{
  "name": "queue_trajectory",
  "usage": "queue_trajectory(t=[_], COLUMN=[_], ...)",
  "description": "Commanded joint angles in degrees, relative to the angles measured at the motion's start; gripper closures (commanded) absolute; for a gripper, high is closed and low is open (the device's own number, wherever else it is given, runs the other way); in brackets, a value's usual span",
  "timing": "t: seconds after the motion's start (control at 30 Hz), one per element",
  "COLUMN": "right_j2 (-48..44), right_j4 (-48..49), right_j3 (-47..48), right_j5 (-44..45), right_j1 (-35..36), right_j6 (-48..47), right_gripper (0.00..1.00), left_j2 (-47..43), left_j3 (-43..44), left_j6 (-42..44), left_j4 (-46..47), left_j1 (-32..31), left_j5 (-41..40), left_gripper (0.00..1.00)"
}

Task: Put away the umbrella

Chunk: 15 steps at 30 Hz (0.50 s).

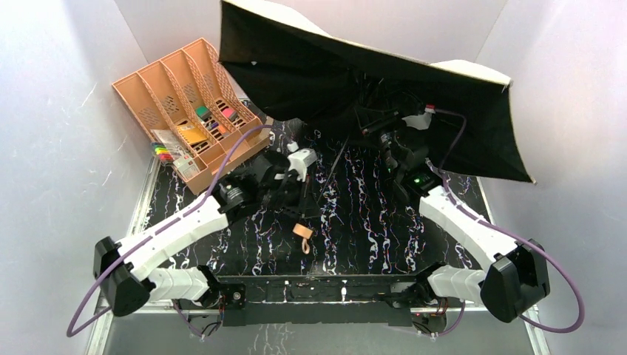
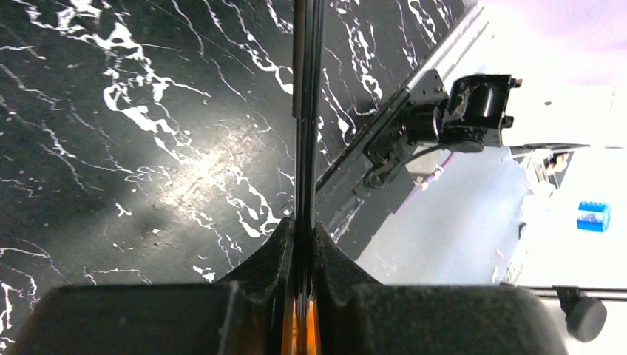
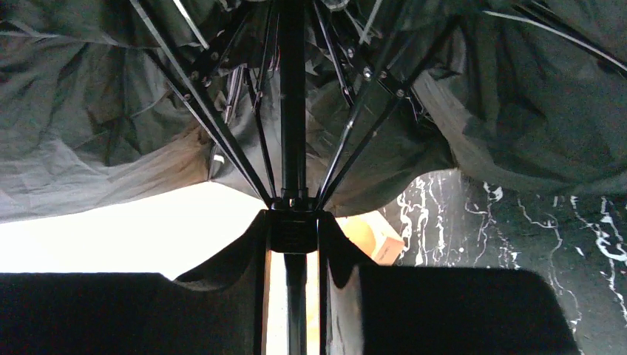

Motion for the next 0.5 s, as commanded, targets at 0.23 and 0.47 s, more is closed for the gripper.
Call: queue_trajectory(t=[0.23, 0.47], right_j2=[-7.17, -7.58], right_j4=[-8.26, -7.55], right_j3=[-8.65, -7.96], right_j5=[-6.36, -0.02], right_j1=[12.16, 12.14], right_j6=[4.33, 4.70], right_gripper=[1.00, 1.00], left_j2=[10.91, 6.98], left_j3=[22.92, 16.99], left_j6=[7.38, 6.27], left_j4=[12.33, 12.13], left_j1=[1.62, 1.61], left_j5=[-9.54, -9.89], left_gripper=[1.00, 1.00])
